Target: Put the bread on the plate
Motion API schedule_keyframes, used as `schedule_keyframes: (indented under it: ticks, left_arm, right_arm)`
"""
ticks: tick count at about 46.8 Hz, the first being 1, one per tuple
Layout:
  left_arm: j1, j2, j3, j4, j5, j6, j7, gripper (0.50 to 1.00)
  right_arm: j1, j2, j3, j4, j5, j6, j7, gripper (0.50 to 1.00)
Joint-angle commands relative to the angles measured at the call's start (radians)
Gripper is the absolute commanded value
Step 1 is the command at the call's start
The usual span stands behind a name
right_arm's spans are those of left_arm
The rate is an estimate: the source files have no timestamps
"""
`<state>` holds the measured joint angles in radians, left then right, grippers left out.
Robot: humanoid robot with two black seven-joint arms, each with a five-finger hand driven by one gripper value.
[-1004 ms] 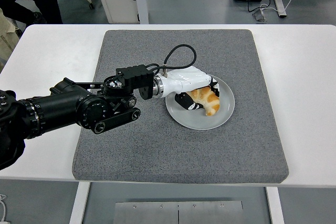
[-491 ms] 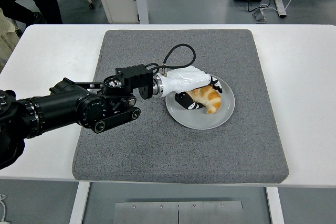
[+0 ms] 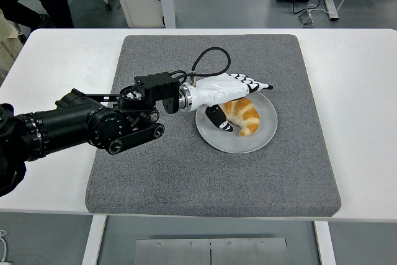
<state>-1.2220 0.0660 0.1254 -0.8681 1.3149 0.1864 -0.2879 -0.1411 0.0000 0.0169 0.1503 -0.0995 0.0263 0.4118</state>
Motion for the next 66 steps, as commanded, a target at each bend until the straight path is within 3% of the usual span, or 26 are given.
schedule_keyframes:
  ticks: [1,5,12,28,41,57,66]
  left_arm:
    - [-0.007,0.021,-0.003,-0.034,-0.003,0.002,-0.025,0.977]
    - [-0.016,0.037,-0.004,-0.051,-0.003,0.002,-0.059,0.977]
    - [-0.037,0.061,-0.044,-0.052,-0.034,0.001,-0.065,0.977]
    - [-0.142,0.136,-0.053,-0.052,-0.290,-0.001,-0.059,0.977]
    - [-0.166,0.192,-0.076,-0.051,-0.532,0.001,-0.062,0.977]
    - [-0.096,0.253,-0.236,-0.035,-0.724,0.033,-0.066,0.977]
    - [-0.002,0.259,-0.357,-0.035,-0.815,0.039,-0.083,0.977]
  right_arm:
    - [0.000,0.000,0.000,0.000,0.000,0.000,0.001,1.000]
    - [0.000,0.000,0.000,0.000,0.000,0.000,-0.001,1.000]
    - [0.000,0.000,0.000,0.000,0.000,0.000,-0.001,1.000]
    - [0.000,0.000,0.000,0.000,0.000,0.000,0.001,1.000]
    - [0.000,0.000,0.000,0.000,0.000,0.000,-0.001,1.000]
    - [0.000,0.000,0.000,0.000,0.000,0.000,-0.001,1.000]
    - [0.000,0.000,0.000,0.000,0.000,0.000,-0.001,1.000]
